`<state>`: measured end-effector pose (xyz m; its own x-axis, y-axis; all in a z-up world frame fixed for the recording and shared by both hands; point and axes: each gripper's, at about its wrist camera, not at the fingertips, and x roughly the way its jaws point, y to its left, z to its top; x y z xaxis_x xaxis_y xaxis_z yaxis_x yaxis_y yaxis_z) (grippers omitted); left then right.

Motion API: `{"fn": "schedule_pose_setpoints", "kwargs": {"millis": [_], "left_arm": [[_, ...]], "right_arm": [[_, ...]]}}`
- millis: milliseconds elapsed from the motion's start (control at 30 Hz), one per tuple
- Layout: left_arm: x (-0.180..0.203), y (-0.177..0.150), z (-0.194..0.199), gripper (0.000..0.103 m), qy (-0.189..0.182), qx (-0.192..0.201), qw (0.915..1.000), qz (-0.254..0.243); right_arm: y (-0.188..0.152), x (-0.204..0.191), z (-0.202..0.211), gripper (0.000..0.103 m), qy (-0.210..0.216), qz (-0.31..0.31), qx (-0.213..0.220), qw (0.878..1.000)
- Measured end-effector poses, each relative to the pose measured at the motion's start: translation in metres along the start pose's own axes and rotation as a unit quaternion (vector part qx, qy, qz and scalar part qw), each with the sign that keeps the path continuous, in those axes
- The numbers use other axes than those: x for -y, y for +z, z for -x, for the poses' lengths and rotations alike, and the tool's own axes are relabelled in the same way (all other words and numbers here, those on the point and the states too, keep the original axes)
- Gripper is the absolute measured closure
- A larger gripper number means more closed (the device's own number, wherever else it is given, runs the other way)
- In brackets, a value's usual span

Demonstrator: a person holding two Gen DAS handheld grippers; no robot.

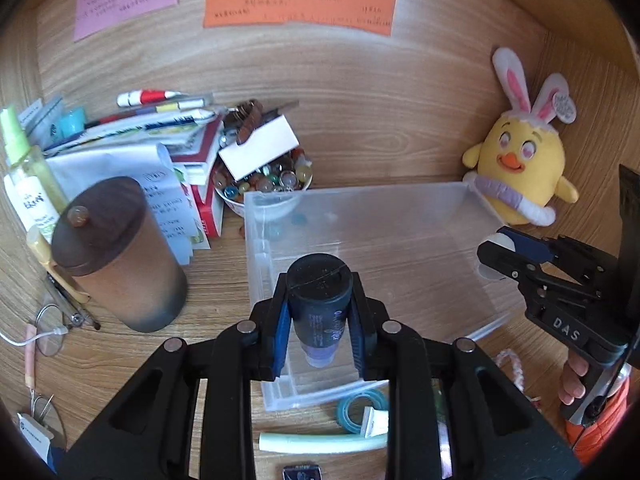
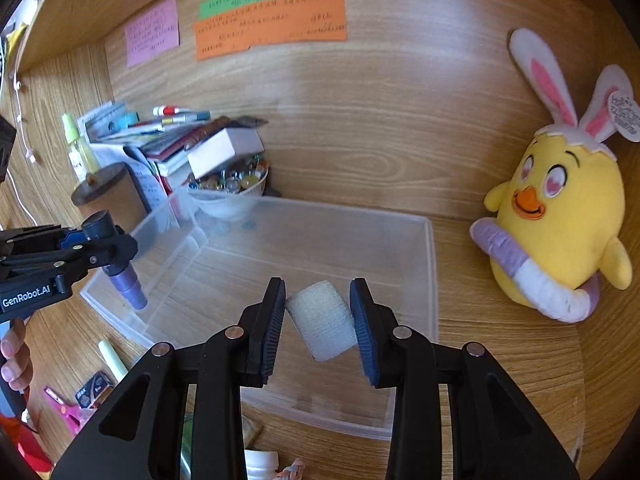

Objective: Organize objects
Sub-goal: 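Carry both items over the clear box and open both tools to drop them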

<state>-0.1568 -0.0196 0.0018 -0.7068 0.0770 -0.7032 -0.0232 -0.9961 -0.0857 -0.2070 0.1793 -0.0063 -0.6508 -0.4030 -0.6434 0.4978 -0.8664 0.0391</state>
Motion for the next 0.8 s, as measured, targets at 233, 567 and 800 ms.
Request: {"fn": "schedule_pose_setpoints", "kwargs": {"millis": [233, 567, 800], "left_arm": [[0.006, -0.001, -0.024, 0.077, 0.009, -0.019, 0.9997, -0.009], [0.015, -0.005, -0.009, 0.047, 0.001, -0.012, 0.9997, -0.021], [0.020, -0.010, 0.025, 0.019, 0.007, 0.018, 0.9993, -0.032]], "right_arm": [[-0.005, -0.004, -0.017, 0.072, 0.004, 0.008, -0.026, 1.000], [-0.004, -0.010, -0.012, 0.066, 0.001, 0.024, -0.028, 0.999], [-0.003, -0.024, 0.021, 0.049, -0.016, 0.049, 0.009, 0.999]]}}
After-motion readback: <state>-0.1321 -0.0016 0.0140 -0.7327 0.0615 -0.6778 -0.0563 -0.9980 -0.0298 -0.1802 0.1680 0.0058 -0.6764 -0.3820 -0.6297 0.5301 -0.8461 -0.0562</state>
